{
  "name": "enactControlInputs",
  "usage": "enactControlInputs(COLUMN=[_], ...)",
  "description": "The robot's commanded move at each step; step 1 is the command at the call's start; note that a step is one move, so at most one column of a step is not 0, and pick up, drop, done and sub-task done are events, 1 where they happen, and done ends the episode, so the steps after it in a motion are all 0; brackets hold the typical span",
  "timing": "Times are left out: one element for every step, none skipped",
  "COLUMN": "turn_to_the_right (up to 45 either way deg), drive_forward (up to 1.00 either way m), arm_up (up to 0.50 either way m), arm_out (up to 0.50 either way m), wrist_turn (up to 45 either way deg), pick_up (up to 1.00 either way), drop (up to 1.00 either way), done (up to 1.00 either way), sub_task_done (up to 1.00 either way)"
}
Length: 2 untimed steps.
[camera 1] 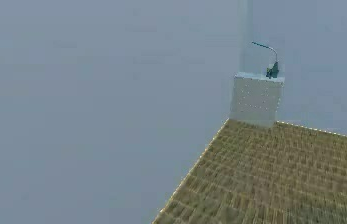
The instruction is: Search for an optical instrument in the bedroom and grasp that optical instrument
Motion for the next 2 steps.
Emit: enactControlInputs(turn_to_the_right=[45.0, 45.0], drive_forward=[0.0, 0.0], arm_up=[0.0, 0.0], arm_out=[0.0, 0.0], wrist_turn=[0.0, 0.0], pick_up=[0.0, 0.0], drop=[0.0, 0.0], done=[0.0, 0.0], sub_task_done=[0.0, 0.0])
